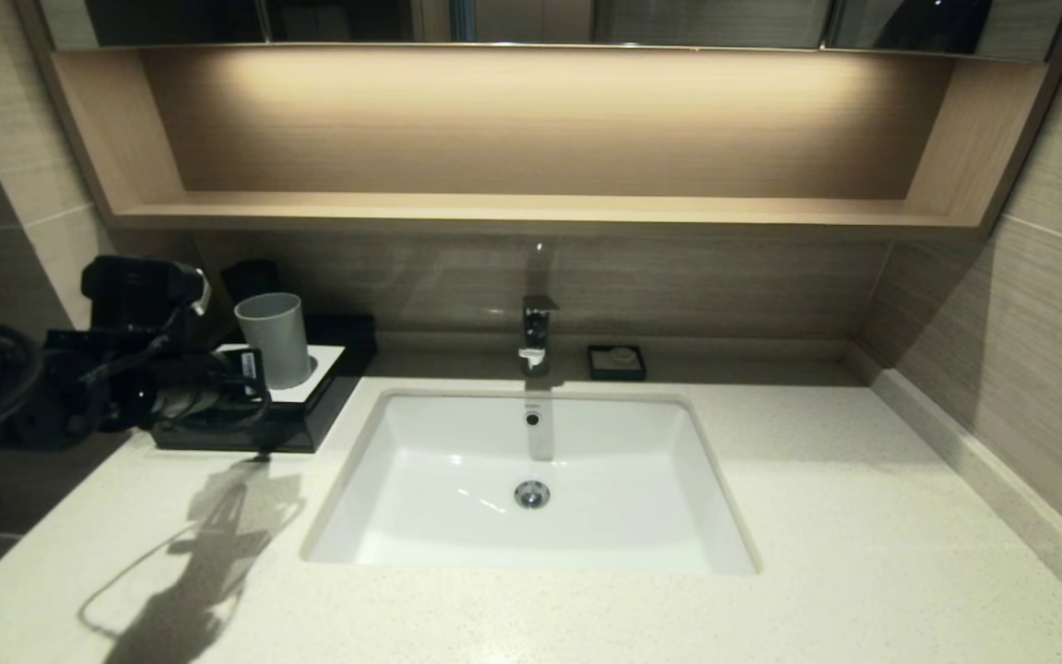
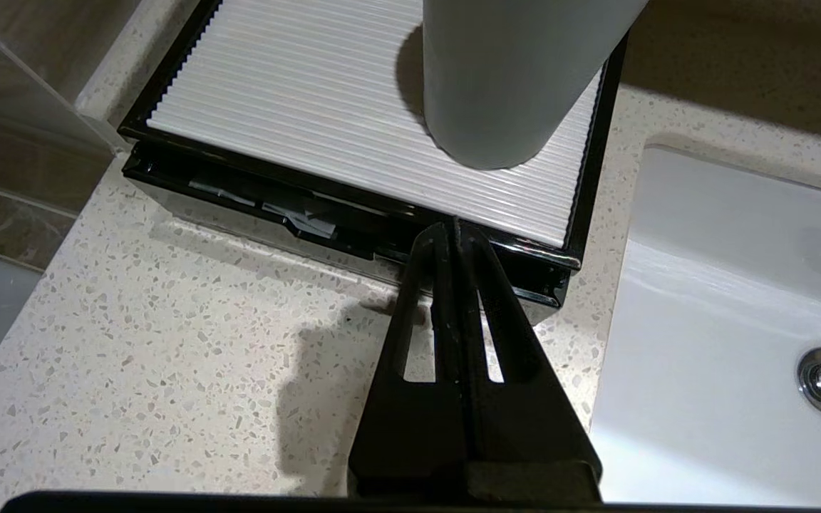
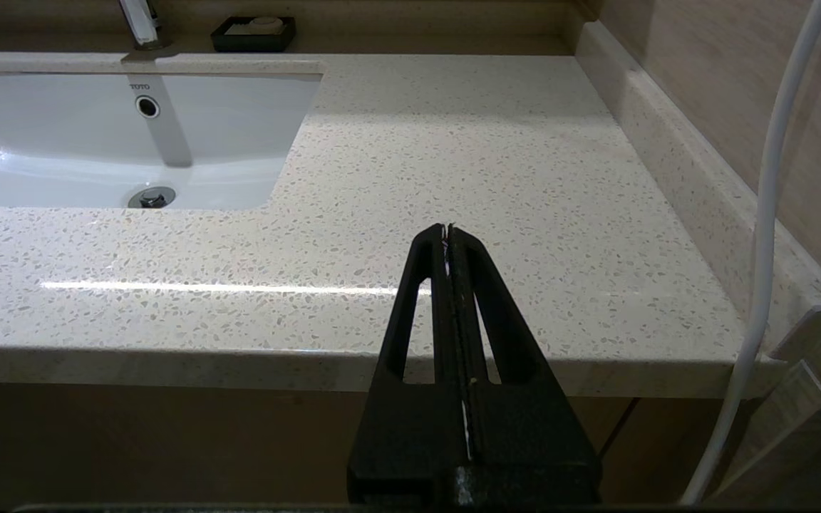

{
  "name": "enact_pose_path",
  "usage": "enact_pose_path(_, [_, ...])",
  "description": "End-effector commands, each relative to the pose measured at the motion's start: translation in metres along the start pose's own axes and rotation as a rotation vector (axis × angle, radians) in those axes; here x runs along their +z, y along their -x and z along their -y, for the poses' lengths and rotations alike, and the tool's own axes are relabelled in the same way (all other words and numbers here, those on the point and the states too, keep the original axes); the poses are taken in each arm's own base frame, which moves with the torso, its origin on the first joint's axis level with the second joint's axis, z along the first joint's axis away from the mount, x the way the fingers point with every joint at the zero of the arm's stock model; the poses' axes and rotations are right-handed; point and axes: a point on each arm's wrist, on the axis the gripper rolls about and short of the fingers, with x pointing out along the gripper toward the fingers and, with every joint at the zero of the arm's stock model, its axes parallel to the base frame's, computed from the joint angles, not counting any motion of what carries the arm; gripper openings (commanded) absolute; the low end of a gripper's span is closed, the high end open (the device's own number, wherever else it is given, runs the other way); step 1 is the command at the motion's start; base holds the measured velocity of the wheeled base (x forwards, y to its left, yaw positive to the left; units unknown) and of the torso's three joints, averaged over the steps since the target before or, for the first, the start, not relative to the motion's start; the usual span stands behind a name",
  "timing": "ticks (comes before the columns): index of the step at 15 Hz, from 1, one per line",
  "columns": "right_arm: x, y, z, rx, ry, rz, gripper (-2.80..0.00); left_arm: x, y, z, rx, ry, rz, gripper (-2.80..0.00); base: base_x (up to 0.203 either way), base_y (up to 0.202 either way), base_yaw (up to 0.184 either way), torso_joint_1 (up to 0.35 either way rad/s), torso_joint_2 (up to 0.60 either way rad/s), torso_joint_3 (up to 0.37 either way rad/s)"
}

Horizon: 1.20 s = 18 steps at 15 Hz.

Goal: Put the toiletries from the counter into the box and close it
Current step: Place the cup on the storage box

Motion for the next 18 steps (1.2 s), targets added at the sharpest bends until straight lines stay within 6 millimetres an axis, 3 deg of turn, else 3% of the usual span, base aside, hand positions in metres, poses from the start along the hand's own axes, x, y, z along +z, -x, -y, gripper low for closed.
enact_pose_path(1, [0.0,0.0,0.0,0.0,0.0,-0.001,-2.8,-0.003,-0.005,-0.003,0.009,0.002,-0.014,-2.8,0.0,0.0,0.0,0.0,0.0,0.0])
enact_pose_path(18, [0.0,0.0,0.0,0.0,0.0,-0.001,-2.8,-0.009,-0.029,-0.004,-0.006,0.004,-0.04,-2.8,0.0,0.0,0.0,0.0,0.0,0.0])
